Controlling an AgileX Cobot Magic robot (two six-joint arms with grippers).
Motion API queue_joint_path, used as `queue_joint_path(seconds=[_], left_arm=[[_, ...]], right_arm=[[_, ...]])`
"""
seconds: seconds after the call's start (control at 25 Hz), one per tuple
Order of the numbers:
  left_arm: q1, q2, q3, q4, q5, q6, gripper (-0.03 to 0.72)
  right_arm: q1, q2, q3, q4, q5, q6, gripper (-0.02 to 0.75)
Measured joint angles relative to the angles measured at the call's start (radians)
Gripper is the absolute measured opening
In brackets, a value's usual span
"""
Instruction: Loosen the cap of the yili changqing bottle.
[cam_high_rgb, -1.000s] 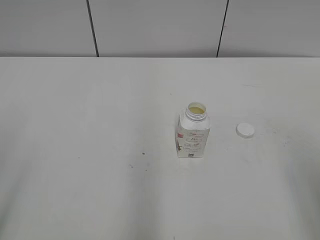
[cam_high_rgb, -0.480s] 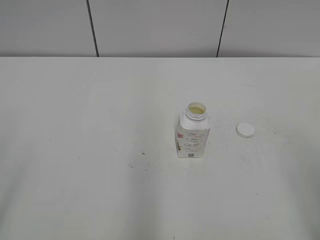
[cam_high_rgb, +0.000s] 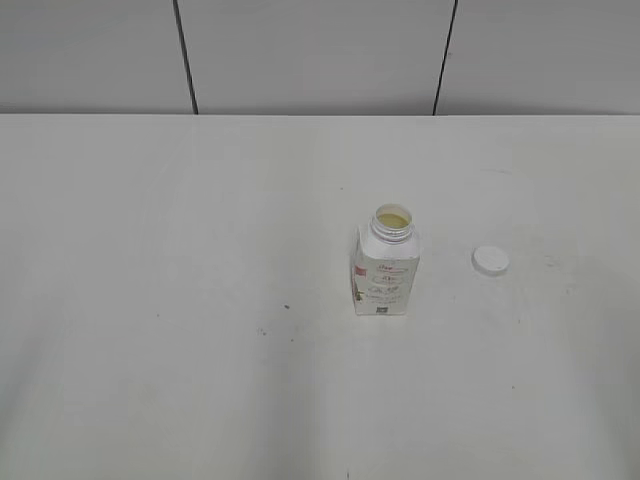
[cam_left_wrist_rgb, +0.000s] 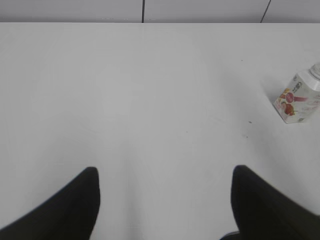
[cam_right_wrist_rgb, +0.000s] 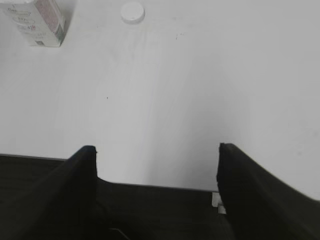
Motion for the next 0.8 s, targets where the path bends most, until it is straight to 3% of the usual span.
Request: queue_joint_path(seconds=[0.48,0.8], left_arm=[[0.0,-0.001,0.0,-0.002,0.0,0.0,0.502],[0.0,-0.001,0.0,-0.004,0.0,0.0,0.502]], right_arm=[[0.0,-0.24,0.001,-0.001,0.001,0.0,0.586],[0.0,-0.247,0.002,-0.003,0.0,0.0,0.586]])
